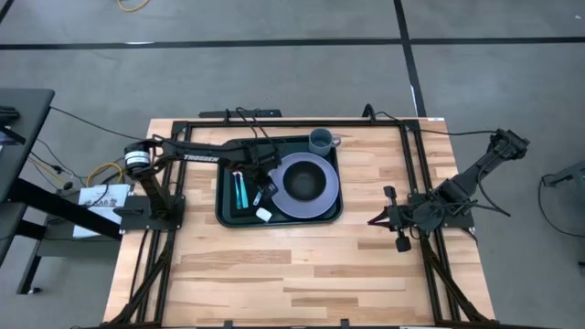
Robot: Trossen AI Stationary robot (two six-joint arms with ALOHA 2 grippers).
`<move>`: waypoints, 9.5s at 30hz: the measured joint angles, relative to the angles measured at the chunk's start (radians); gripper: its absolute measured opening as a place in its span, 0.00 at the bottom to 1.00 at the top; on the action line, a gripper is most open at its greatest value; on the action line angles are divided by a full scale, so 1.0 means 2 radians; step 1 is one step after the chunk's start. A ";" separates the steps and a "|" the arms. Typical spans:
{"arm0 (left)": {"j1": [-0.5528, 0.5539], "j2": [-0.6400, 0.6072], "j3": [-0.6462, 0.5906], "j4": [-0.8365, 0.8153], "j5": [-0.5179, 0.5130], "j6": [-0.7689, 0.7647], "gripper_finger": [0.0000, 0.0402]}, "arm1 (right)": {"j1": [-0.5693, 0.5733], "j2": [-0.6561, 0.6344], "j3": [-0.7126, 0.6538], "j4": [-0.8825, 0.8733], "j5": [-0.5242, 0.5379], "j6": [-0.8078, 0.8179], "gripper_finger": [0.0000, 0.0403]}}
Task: Set up tray
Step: Put the white knife on top of the black napkin to the right of the light blue spoon on the black serving tray, then return to Home Position
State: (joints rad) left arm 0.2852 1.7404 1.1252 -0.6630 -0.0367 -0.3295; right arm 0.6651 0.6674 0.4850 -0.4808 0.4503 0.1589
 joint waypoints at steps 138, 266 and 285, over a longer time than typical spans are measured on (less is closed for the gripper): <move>-0.104 -0.096 0.087 -0.060 -0.213 -0.370 0.11 | -0.007 -0.194 -0.064 0.114 0.013 0.016 0.01; -0.187 -0.861 -0.558 0.347 0.013 0.142 0.11 | -0.326 -0.321 -0.240 0.248 -0.212 -0.128 0.01; -0.187 -0.861 -0.558 0.346 0.013 0.141 0.11 | -0.326 -0.321 -0.240 0.248 -0.212 -0.128 0.01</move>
State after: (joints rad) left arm -0.0898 0.0193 0.0090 0.0292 -0.0109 -0.0475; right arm 0.0124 0.0254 0.0051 0.0151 0.0254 -0.0967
